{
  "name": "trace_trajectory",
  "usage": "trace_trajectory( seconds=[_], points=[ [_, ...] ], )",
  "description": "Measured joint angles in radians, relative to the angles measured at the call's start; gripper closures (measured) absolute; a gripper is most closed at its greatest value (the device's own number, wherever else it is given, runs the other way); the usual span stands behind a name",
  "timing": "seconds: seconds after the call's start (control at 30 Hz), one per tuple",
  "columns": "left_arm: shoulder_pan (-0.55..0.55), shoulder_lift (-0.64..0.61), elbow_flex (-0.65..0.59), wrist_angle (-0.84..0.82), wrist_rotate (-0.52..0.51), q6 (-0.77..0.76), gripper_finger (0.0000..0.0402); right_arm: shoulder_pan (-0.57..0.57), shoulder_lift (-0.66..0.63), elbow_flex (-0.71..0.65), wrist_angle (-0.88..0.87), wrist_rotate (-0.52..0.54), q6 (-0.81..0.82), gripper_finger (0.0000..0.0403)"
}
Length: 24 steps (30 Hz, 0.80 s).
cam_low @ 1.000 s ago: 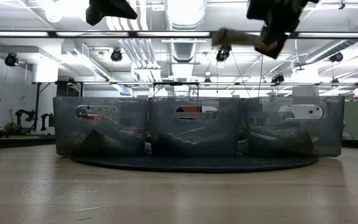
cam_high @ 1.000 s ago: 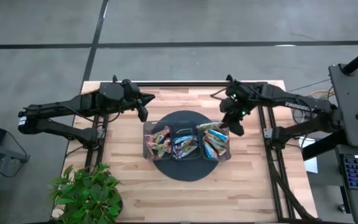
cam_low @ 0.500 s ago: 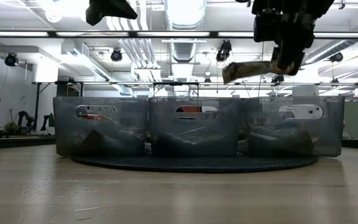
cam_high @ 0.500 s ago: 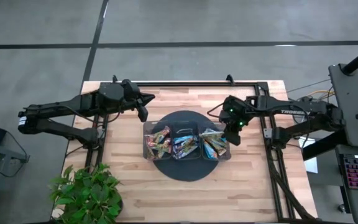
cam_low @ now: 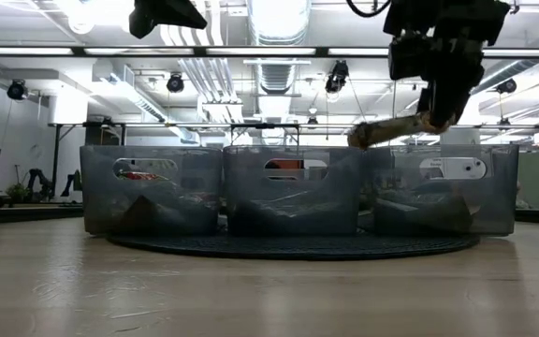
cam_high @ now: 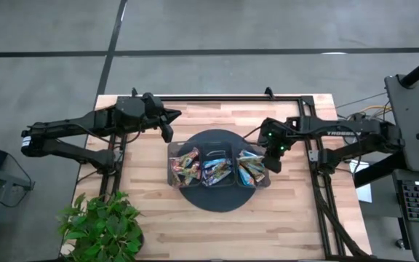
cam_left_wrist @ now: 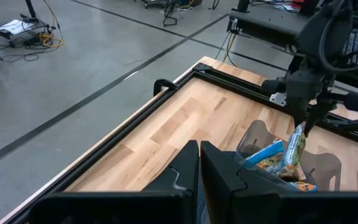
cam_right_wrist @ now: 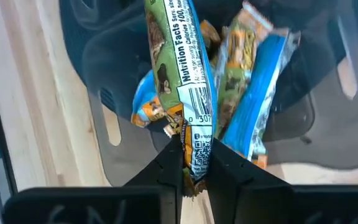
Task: Pick and place Granola Bars by type
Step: Put the yellow granola bar into the right black bin, then return to Home Position
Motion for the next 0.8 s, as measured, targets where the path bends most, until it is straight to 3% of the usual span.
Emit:
trace_trajectory(
  seconds=[0.17,0.53,0.63,0.8],
  points=[
    [0.0,0.0,0.0,0.0,0.0,0.0,0.0401,0.0,0.0,-0.052,0.002,-0.001,0.028,0.0344],
    [0.0,0.0,0.0,0.0,0.001,-0.005,0.0401,0.0,0.0,-0.085,0.054,-0.009,0.031,0.0252],
    [0.0,-0.007,0.0,0.006,0.018,-0.001,0.0401,0.002,-0.022,-0.07,0.123,-0.016,-0.008,0.0263],
    [0.0,-0.059,0.0,0.033,0.08,0.055,0.0402,0.002,-0.113,-0.058,0.351,-0.023,-0.041,0.0339]
  ],
)
